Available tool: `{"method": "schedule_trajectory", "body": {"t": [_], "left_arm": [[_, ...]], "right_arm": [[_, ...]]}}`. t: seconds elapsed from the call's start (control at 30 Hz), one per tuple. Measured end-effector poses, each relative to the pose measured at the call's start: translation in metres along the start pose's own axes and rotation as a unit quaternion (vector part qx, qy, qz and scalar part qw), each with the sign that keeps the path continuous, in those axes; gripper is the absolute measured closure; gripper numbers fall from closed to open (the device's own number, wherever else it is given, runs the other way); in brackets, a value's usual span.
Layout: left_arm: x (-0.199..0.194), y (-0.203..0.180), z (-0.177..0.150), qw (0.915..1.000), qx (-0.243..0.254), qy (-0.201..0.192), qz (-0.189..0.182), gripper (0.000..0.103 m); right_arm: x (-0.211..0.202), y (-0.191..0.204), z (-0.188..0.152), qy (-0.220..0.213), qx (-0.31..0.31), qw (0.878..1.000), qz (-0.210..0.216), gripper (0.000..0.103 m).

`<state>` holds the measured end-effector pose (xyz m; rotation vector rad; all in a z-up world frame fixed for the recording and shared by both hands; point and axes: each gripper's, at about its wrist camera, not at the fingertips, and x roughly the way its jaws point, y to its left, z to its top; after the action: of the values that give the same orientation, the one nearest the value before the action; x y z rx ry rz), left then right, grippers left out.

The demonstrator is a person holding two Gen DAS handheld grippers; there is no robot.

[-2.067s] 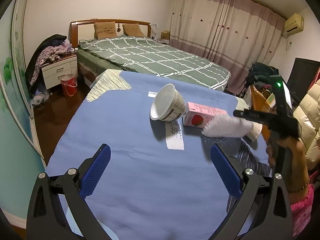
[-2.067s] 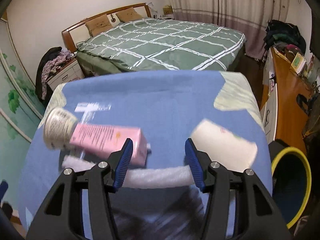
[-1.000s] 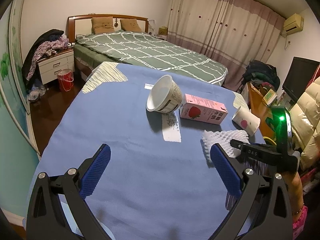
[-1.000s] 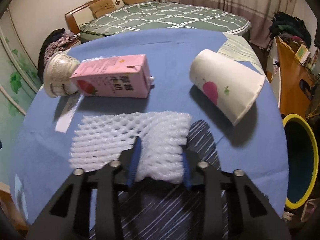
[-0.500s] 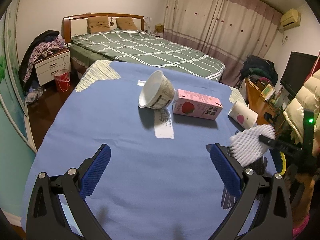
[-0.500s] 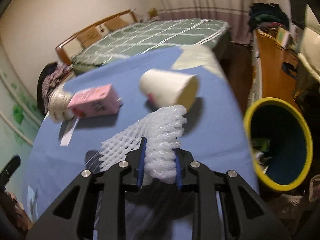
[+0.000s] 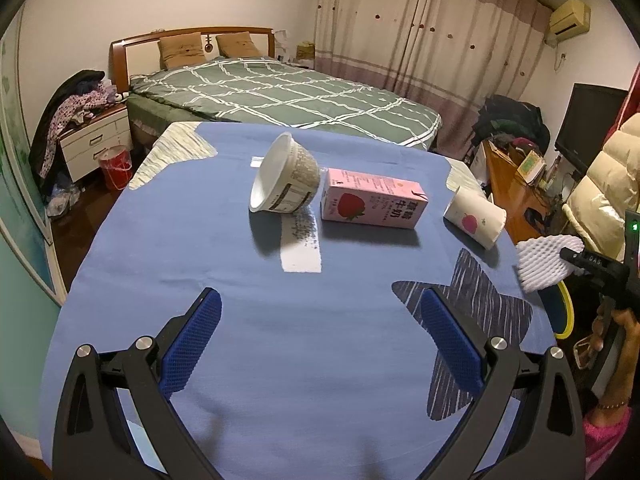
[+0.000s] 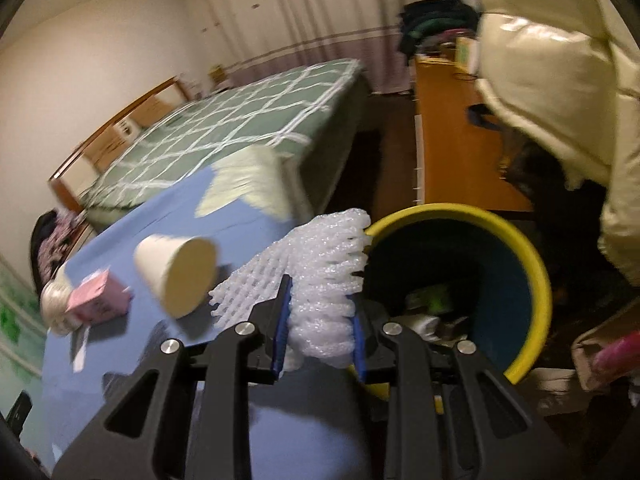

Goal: Collect trash
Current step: 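Carry the foam net with the right gripper into the bin and release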

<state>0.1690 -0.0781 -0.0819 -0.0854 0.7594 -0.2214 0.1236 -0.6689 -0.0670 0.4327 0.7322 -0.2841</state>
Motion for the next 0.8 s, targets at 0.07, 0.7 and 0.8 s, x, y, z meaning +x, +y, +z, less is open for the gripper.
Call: {"method": "schedule_trajectory", "body": {"t": [0.07, 0.7, 0.8], "left_arm": [[0.001, -0.003, 0.001, 1.0, 0.003, 0.001, -0.001, 0.005], [0.009, -0.019, 0.002, 0.9997, 0.02, 0.009, -0.002, 0.005], [0.01, -0.02, 0.002, 0.9997, 0.02, 0.01, -0.002, 0.005]], "right_arm": [[0.001, -0.018, 0.004, -0.005, 0.018, 1.0, -0.015, 0.078], [0.04, -0.08, 0.002, 0.013, 0.061, 0.993, -0.104, 0.066], [0.039, -0.082, 0.001, 0.011, 0.065, 0.992, -0.107, 0.058]]}}
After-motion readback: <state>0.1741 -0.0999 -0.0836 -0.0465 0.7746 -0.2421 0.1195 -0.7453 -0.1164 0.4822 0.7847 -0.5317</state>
